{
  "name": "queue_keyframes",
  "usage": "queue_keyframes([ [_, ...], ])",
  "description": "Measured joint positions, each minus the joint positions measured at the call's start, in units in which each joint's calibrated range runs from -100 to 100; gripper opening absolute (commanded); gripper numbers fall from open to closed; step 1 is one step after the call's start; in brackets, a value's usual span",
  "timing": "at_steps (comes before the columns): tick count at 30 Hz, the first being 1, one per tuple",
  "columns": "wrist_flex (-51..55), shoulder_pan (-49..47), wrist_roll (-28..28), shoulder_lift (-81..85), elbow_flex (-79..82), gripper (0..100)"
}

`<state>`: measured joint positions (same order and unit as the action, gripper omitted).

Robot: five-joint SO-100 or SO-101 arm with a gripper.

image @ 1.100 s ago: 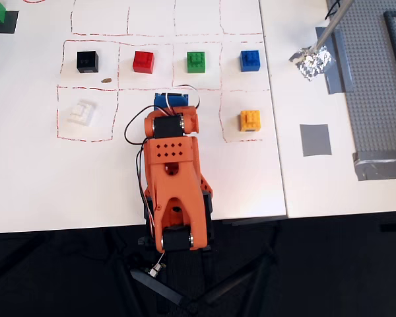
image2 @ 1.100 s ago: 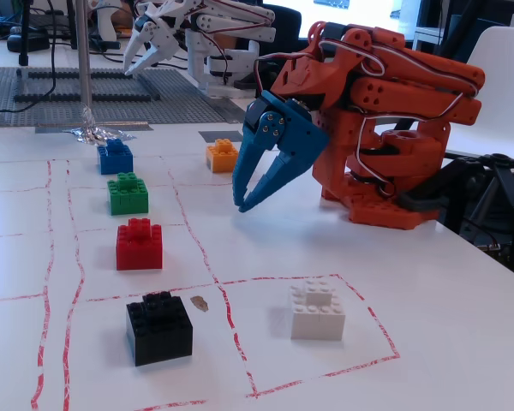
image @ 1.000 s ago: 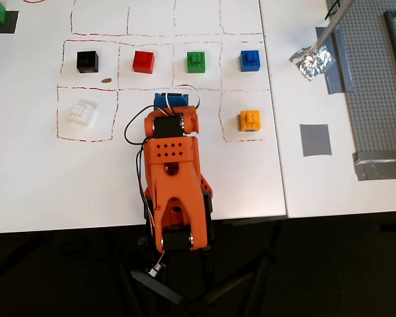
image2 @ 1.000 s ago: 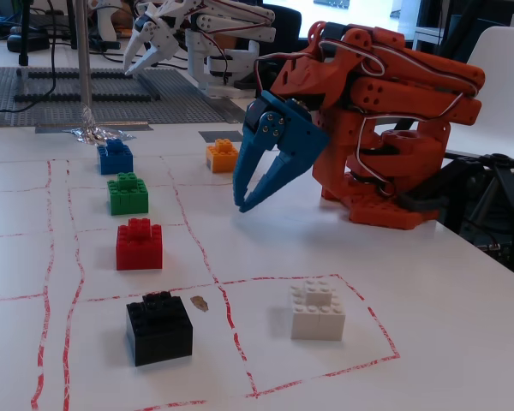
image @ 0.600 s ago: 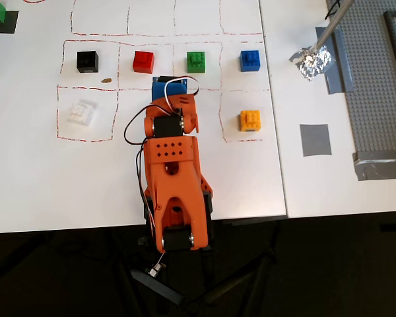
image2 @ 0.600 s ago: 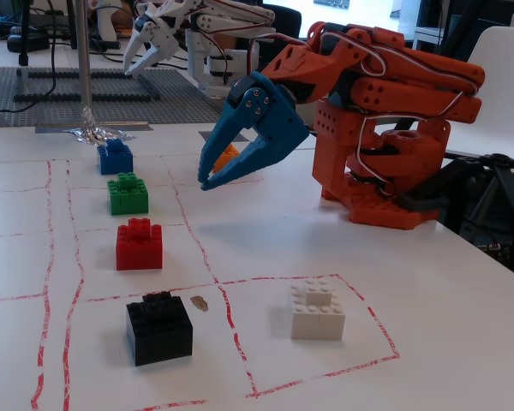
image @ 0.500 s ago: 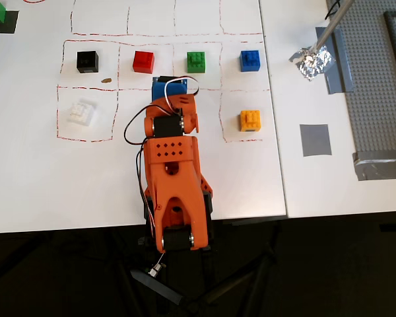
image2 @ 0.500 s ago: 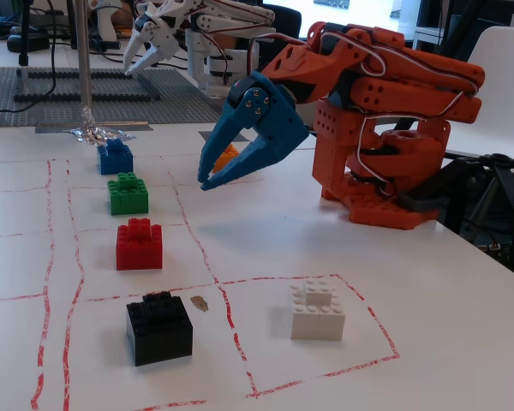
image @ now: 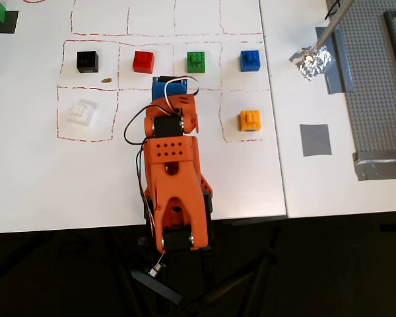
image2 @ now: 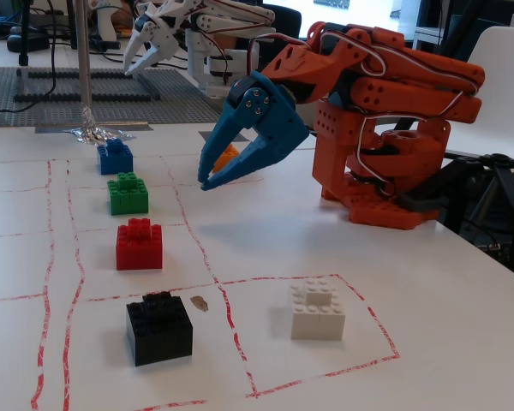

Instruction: Grab the block and put it in the grey marker

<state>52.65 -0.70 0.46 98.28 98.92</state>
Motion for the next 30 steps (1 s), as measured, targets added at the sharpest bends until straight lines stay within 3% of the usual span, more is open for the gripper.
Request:
queue_keyframes([
  [20,0.0,0.0,0.0,0.0,0.0,0],
  [30,0.0,-3.1,-3.2,0.0,0.0,0],
])
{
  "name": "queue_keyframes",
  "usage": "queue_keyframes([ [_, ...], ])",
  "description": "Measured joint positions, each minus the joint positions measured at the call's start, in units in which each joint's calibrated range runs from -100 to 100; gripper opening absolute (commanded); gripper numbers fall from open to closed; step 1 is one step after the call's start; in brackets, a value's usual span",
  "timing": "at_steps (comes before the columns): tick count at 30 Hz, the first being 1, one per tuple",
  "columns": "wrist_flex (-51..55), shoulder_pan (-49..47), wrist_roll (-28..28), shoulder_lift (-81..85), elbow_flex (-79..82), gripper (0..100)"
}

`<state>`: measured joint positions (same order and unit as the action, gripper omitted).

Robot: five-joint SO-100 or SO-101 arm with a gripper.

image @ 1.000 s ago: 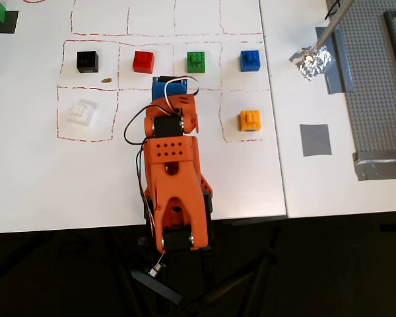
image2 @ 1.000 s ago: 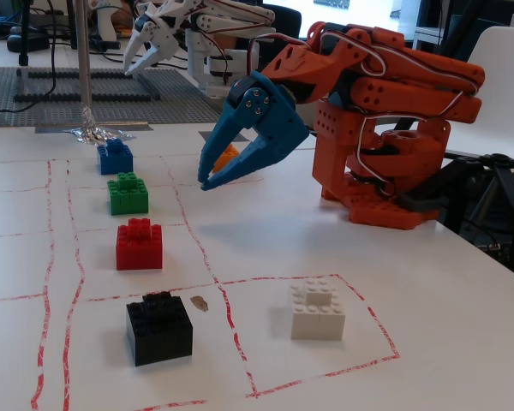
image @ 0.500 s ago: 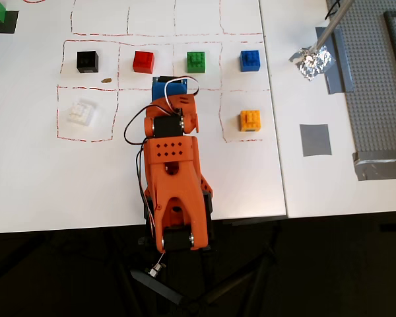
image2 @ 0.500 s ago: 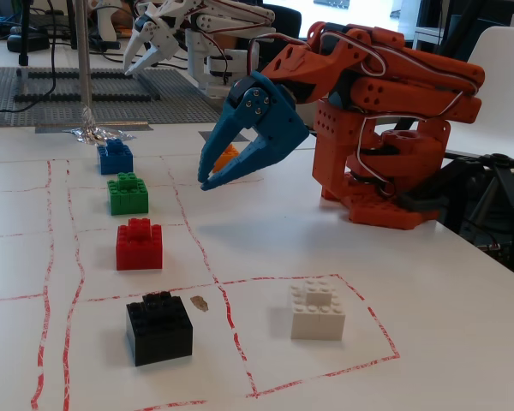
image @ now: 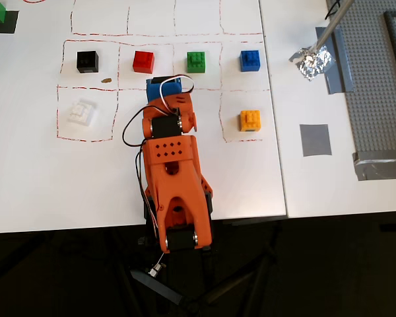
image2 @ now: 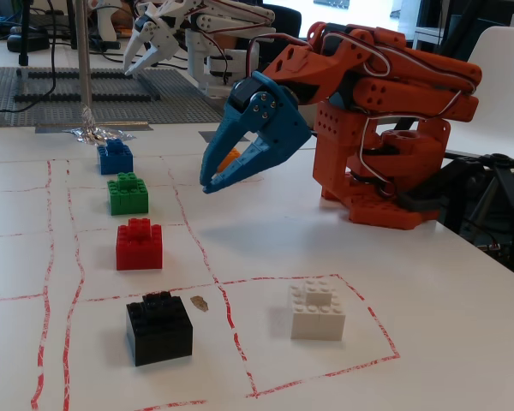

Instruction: Grab the block and put it in the grey marker

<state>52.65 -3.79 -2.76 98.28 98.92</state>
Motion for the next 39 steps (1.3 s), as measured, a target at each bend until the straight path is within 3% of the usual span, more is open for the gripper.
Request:
queue_keyframes([
  [14,0.0,-2.1,-3.3,-0.8,-1.0,0],
  [20,0.1,-6.3,-3.5,-15.2,-12.1,0],
  [39,11.6,-23.4,8.9,-62.6,-62.4,1],
])
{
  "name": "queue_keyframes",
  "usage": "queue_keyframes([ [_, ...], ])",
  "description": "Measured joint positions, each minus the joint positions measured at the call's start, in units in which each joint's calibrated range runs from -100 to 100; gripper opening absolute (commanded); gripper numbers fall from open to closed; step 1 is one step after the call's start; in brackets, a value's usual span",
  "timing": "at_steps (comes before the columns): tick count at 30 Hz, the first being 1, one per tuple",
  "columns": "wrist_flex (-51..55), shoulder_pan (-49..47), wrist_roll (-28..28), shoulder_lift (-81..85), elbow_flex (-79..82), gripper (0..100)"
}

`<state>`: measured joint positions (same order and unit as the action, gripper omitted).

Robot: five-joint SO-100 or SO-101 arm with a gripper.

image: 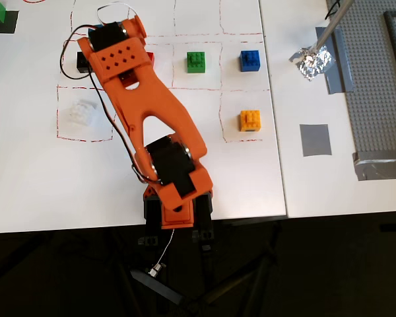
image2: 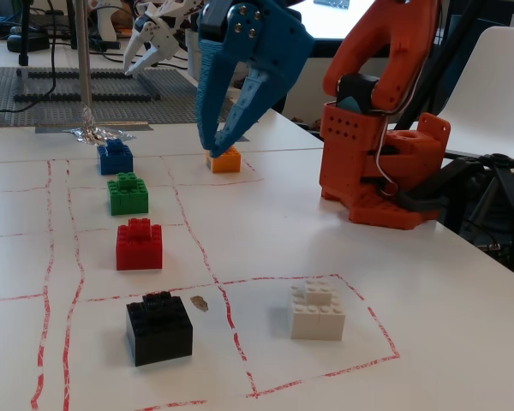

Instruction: Grab the block and put it in the grey marker

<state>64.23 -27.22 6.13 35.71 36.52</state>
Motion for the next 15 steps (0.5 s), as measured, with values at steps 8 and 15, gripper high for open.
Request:
queue_keyframes([
  [8,7.2,-1.6,4.6,-23.2,-22.9,12],
  [15,8.4,-1.5,5.8,-32.3,-30.3,24],
])
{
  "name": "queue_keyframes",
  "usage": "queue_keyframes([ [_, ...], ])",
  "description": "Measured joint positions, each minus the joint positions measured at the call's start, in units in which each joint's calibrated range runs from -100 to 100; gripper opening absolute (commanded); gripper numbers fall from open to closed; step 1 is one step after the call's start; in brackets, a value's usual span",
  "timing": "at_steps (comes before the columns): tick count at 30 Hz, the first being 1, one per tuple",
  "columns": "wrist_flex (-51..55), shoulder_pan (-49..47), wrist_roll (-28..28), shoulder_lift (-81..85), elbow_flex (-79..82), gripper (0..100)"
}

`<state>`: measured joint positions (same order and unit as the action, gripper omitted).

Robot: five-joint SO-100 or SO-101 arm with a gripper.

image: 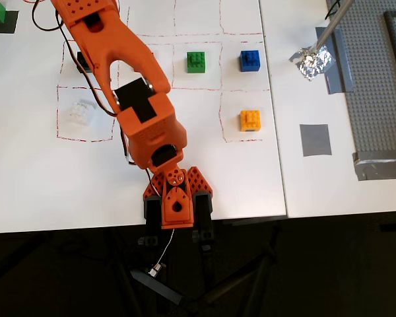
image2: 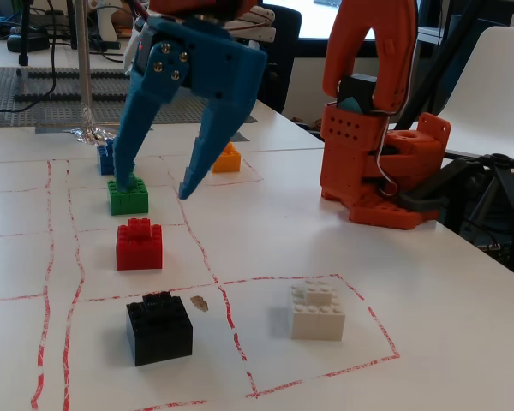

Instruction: Grab the block and put it in the grey marker

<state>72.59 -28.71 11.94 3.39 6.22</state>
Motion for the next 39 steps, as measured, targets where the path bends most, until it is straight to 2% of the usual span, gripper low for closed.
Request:
queue_keyframes([
  [8,0.0,1.0,0.2,-3.5,0.0,36],
  [17,-0.1,5.6,0.5,-5.9,2.7,41],
  [28,-1.7,9.7,0.5,-7.6,8.5,41],
  [39,-5.5,10.0,0.4,-11.2,8.5,35],
])
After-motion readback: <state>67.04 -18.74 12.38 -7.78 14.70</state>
